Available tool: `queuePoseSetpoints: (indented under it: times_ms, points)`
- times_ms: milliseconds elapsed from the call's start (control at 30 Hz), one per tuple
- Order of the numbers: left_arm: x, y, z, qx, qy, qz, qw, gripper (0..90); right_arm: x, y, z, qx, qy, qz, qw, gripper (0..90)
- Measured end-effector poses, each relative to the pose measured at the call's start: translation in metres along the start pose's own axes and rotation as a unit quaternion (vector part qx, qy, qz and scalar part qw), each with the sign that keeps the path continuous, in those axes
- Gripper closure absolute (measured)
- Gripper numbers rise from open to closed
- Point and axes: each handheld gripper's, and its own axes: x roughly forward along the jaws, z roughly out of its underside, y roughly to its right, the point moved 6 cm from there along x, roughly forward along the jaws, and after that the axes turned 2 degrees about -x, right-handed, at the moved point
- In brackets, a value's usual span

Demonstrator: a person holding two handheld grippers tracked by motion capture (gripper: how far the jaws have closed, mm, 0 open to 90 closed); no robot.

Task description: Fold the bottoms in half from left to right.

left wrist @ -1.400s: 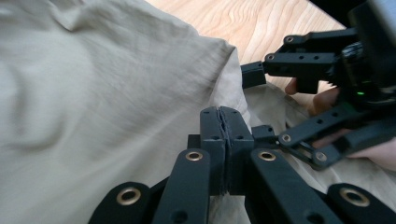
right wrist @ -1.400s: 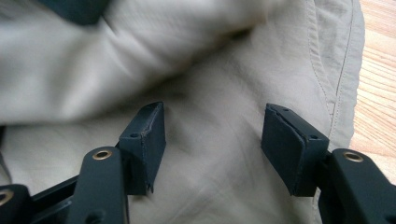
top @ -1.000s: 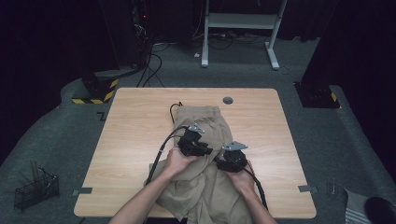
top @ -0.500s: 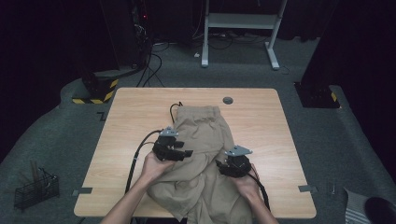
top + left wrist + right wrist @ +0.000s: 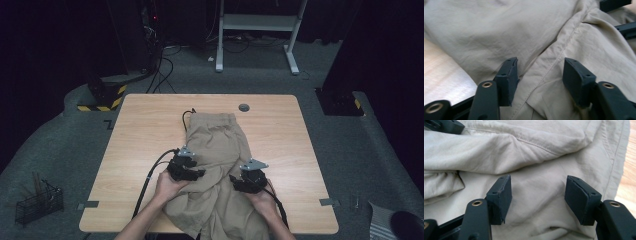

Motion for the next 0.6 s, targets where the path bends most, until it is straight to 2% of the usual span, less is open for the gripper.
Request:
queuePoseSetpoints:
  times_ms: [200,333,467,500,600]
  points:
    - [0.005,-0.02,-0.009,0.009,0.003,-0.038,0.9992,48.6,0.016,-0.001,-0.015,0.014,0.0,0.016,0.9998,39.2]
    - [0.014,-0.045,-0.024,0.014,0.006,-0.061,0.998,48.5,0.031,0.002,-0.029,0.027,-0.001,0.028,0.9993,39.2]
    - [0.021,-0.063,-0.038,-0.005,0.001,-0.077,0.9971,48.4,0.051,0.011,-0.046,0.039,-0.001,0.041,0.9984,39.2]
    - [0.022,-0.066,-0.039,-0.008,0.0,-0.076,0.9971,48.2,0.054,0.013,-0.049,0.042,-0.003,0.043,0.9982,39.2]
    - [0.016,-0.067,-0.038,-0.033,0.003,-0.062,0.9975,46.2,0.056,0.015,-0.051,0.041,-0.001,0.043,0.9982,39.1]
